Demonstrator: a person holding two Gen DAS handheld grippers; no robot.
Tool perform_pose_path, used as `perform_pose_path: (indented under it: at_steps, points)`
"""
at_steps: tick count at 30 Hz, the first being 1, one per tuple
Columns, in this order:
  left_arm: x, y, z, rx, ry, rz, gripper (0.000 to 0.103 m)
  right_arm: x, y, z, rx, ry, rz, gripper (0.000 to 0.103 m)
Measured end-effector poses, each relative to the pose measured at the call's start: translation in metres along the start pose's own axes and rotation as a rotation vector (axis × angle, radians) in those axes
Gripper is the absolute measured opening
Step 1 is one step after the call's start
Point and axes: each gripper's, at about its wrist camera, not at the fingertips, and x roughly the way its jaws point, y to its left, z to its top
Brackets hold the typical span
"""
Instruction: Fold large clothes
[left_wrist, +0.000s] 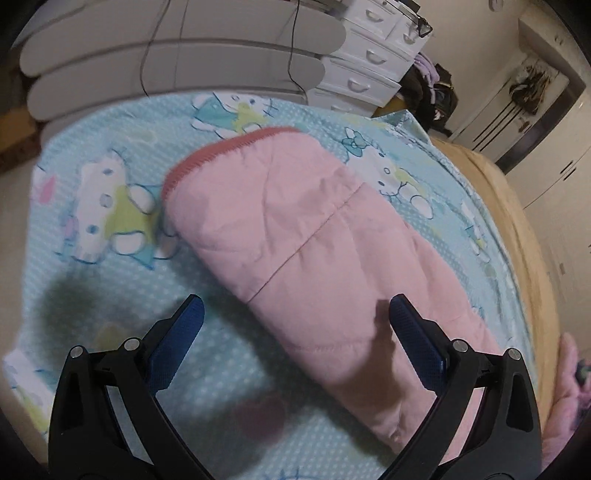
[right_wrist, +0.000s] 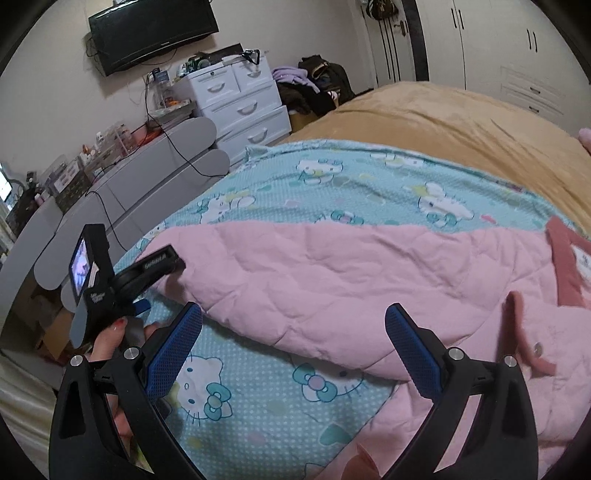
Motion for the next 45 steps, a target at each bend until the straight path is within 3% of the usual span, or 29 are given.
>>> perform_pose_path:
  at_steps: [4,5,6,8,14,26,34,45]
  points:
    - [0.011,0.0,0.0,0.013,-0.02,-0.039,0.093,0.0,-0.009,-0.007,0.037,0.01,0.003,0.099]
    - [0.012,0.001,0.0,0.005,-0.027,-0.055,0.085,-0.003,-0.013,-0.011,0.044,0.009,-0.004,0.099]
    - [0.012,0.003,0.0,-0.005,-0.038,-0.079,0.069,-0.005,-0.015,-0.014,0.047,0.009,-0.013,0.099]
    - [0.011,0.004,0.0,-0.006,-0.051,-0.117,0.054,-0.009,-0.021,-0.021,0.061,0.007,-0.032,0.099]
    - [-0.011,-0.004,0.004,0.032,-0.124,-0.185,0.019,-0.022,-0.043,-0.044,0.12,0.015,-0.054,0.099]
    - [-0.083,-0.035,-0.005,0.147,-0.305,-0.33,0.014,-0.109,-0.099,-0.055,0.205,-0.085,-0.178,0.099]
    - [-0.14,-0.061,-0.029,0.201,-0.331,-0.449,0.013,-0.182,-0.145,-0.077,0.281,-0.156,-0.29,0.099]
    - [-0.199,-0.116,-0.06,0.315,-0.312,-0.574,0.013,-0.246,-0.186,-0.115,0.412,-0.239,-0.294,0.099]
